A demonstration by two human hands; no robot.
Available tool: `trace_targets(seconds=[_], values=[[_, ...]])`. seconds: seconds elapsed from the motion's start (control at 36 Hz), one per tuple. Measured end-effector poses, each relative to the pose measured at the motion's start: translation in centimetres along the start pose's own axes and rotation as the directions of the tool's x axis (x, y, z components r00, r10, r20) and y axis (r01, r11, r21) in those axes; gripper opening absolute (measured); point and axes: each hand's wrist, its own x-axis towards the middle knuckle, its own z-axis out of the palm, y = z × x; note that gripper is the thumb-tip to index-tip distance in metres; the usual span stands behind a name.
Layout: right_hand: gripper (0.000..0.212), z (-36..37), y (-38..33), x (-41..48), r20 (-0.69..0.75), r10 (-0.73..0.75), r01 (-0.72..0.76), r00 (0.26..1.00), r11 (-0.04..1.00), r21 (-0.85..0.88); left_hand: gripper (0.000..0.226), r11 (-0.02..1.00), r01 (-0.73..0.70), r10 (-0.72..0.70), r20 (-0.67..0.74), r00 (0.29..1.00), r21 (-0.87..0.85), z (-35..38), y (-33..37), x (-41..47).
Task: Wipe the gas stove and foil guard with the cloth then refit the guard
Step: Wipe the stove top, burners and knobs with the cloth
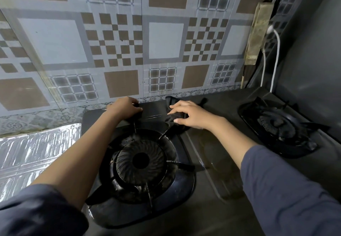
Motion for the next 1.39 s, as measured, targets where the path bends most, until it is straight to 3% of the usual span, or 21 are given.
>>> trace_targets(seconds=[0.28,0.58,0.97,1.17,1.39], values=[[0.027,-0.6,1.8,-1.0,0.069,-0.124,0.123,0.990,0.992,0.015,0.041,0.997,-0.058,0.056,0.031,0.998,0.049,0.9,2.7,0.8],[0.027,-0.8,5.1,-3.6,-0.016,-0.118,0.118,0.993,0.993,0.017,0.033,0.989,-0.133,0.131,0.048,0.990,0.064,2.9,7.4,1.7],[0.041,-2.0,8.1,-7.0,-0.140,0.175,-0.186,0.975,0.979,-0.077,0.049,0.975,-0.208,0.206,0.032,0.978,0.076,4.8,9.5,1.4],[0.052,-1.7,7.6,-8.0,-0.156,0.257,-0.271,0.954,0.959,-0.081,0.059,0.966,-0.243,0.238,0.060,0.969,0.089,5.0,9.3,1.0],[0.066,-0.7,7.1,-8.1,-0.233,0.395,-0.413,0.889,0.910,-0.030,0.060,0.965,-0.252,0.248,0.060,0.967,0.070,4.9,8.6,0.3]])
